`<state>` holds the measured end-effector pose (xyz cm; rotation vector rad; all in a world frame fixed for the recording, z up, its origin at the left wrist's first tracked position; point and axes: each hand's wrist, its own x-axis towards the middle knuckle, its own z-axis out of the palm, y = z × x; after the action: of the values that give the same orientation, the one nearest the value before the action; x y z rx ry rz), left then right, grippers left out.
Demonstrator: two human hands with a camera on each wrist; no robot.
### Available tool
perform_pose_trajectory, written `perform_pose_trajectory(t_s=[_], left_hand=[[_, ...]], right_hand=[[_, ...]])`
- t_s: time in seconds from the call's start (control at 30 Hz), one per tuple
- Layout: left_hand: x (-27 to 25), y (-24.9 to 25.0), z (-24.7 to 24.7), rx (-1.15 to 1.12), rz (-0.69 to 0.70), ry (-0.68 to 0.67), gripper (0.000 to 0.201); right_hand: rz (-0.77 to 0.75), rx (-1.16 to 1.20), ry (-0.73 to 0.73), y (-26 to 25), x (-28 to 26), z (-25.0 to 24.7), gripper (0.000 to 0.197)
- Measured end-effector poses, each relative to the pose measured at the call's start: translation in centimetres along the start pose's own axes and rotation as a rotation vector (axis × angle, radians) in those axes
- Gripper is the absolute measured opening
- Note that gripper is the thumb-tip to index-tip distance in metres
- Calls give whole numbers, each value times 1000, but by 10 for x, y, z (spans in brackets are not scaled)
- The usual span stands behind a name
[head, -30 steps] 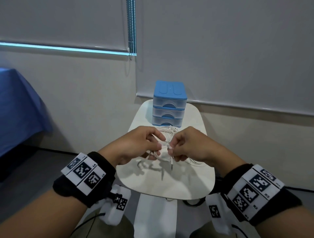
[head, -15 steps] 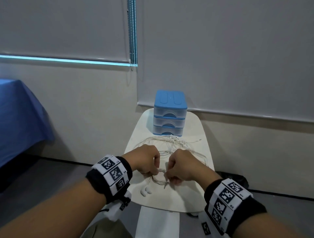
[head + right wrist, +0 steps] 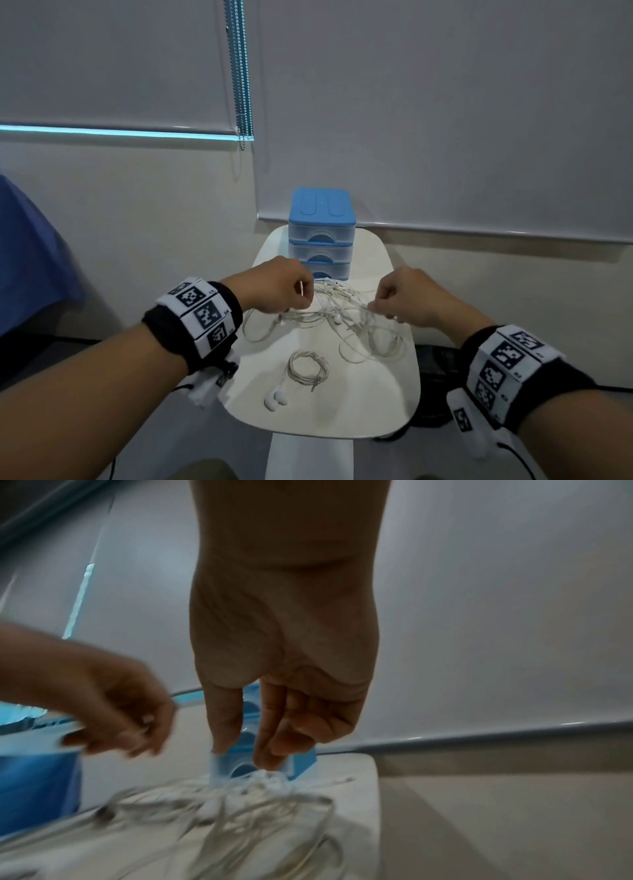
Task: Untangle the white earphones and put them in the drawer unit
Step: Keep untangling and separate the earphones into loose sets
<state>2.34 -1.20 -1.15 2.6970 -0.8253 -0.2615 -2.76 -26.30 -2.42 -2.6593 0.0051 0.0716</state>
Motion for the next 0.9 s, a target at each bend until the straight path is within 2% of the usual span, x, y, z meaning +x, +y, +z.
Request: perform_pose_trajectory(t_s=[0.03, 0.1, 0.23, 0.3, 0.33, 0.4, 0.5, 0.6, 0.67, 0.8, 0.9], left_hand=[[5, 3, 0, 27, 19, -9, 3], [15, 10, 3, 81, 55, -33, 14], [34, 16, 10, 136, 105, -50, 34], [39, 19, 11, 158, 126, -56, 43], [39, 21, 10, 153, 134, -57, 46], [41, 21, 5, 138, 171, -41, 39], [42, 18, -8, 36, 179, 47, 19], [40, 18, -29, -168, 97, 157, 38], [36, 17, -45, -273, 57, 264, 44], [27, 10, -82, -627, 94, 466, 45], [12, 19, -114, -711, 95, 574, 49]], right_hand=[[-6, -54, -32, -2, 2, 6, 26], [-23, -141, -55, -8, 6, 22, 29], [-70, -231, -37, -18, 12, 46, 7], [-63, -189, -11, -20, 15, 45, 2], [-57, -142, 18, -21, 17, 39, 8], [-75, -23, 113, -25, 18, 21, 16], [-147, 215, 313, -36, 14, -17, 14], [-198, 460, 459, -43, 11, -54, 16], [-206, 566, 536, -43, 8, -75, 19], [-178, 622, 657, -35, 5, -103, 14], [-148, 689, 671, -26, 8, -108, 6]])
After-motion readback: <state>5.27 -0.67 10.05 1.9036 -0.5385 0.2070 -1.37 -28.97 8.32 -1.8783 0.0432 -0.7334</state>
